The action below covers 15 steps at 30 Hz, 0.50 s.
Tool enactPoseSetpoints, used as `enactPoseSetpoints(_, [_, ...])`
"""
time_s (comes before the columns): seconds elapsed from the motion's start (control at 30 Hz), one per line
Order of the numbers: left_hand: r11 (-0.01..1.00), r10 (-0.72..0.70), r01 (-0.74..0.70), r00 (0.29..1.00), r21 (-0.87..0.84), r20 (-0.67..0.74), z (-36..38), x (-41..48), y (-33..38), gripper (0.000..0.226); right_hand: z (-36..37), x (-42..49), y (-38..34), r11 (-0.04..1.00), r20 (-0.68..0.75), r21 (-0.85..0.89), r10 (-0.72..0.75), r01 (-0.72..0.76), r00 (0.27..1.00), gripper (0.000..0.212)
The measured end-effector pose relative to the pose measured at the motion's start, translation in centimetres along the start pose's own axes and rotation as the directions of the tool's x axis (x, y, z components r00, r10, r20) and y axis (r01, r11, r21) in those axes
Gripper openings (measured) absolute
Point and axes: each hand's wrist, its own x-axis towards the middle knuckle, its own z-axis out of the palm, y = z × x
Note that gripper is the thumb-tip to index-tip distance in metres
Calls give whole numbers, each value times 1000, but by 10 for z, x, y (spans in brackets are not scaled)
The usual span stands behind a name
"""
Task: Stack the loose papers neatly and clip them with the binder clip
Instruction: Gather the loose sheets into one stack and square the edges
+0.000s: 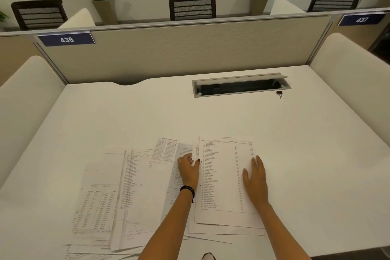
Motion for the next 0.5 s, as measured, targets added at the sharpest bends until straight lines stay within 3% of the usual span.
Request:
enactPoseSetpoints(0.33, [1000,-10,10,1000,14,6,1,5,2,25,13,2,-11,1000,36,-19,-11,12,999,56])
enactPoseSetpoints(0.5, [999,43,-43,998,16,41,-3,5,-3,4,8,4,-9,998,39,39,-43,41,998,54])
